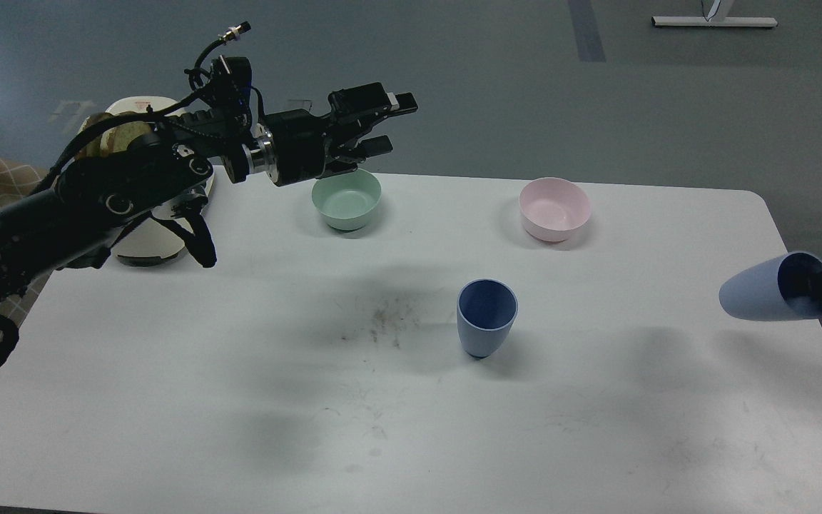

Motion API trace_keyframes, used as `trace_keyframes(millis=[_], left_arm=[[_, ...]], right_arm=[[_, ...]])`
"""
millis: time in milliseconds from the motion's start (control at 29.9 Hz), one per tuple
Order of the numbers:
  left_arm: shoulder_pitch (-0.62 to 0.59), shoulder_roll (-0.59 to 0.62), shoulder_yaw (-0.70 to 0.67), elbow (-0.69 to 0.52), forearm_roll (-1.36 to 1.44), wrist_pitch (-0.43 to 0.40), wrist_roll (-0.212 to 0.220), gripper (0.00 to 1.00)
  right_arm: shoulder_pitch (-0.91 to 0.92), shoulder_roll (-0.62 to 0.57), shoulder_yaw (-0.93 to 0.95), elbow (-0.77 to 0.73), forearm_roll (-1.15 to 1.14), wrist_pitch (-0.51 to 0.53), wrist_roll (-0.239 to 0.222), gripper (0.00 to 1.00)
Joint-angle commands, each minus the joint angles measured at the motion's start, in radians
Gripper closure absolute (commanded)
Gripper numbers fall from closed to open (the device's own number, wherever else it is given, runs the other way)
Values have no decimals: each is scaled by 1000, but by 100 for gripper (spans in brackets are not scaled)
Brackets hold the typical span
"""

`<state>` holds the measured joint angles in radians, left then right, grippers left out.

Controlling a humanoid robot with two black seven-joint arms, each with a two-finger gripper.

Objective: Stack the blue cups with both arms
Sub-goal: 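Grasp the blue cup nearest the right arm with the right gripper, then carry the cup with the right gripper and lower it into the centered cup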

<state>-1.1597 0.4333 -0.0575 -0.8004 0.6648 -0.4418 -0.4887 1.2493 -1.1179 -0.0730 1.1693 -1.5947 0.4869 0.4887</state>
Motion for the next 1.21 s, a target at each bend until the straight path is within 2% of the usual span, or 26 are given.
trace_keyframes(millis=[0, 167, 201, 268, 368, 569, 770, 1172], left_arm=[[-2, -4, 1, 0, 1, 0, 0, 3], [0, 2, 2, 0, 1, -2, 0, 3], [0, 2, 2, 0, 1, -2, 0, 3], [0, 2, 4, 0, 2, -2, 0, 3], [0, -4, 5, 1, 4, 0, 0, 3], [0, -4, 10, 3, 4, 0, 0, 3], [0, -2, 8, 3, 4, -2, 0, 3], [0, 1, 7, 3, 4, -2, 0, 3]], right_arm=[[102, 81, -4, -2, -5, 2, 0, 100], [257, 251, -84, -19, -5, 2, 0, 100], [257, 251, -85, -19, -5, 2, 0, 100], [381, 363, -227, -22, 10, 2, 0, 100], [461, 470, -319, -20, 54, 2, 0, 100], [538, 588, -366, 32, 145, 2, 0, 100], [576, 674, -421, 50, 234, 2, 0, 100], [593, 708, -498, 78, 234, 2, 0, 100]])
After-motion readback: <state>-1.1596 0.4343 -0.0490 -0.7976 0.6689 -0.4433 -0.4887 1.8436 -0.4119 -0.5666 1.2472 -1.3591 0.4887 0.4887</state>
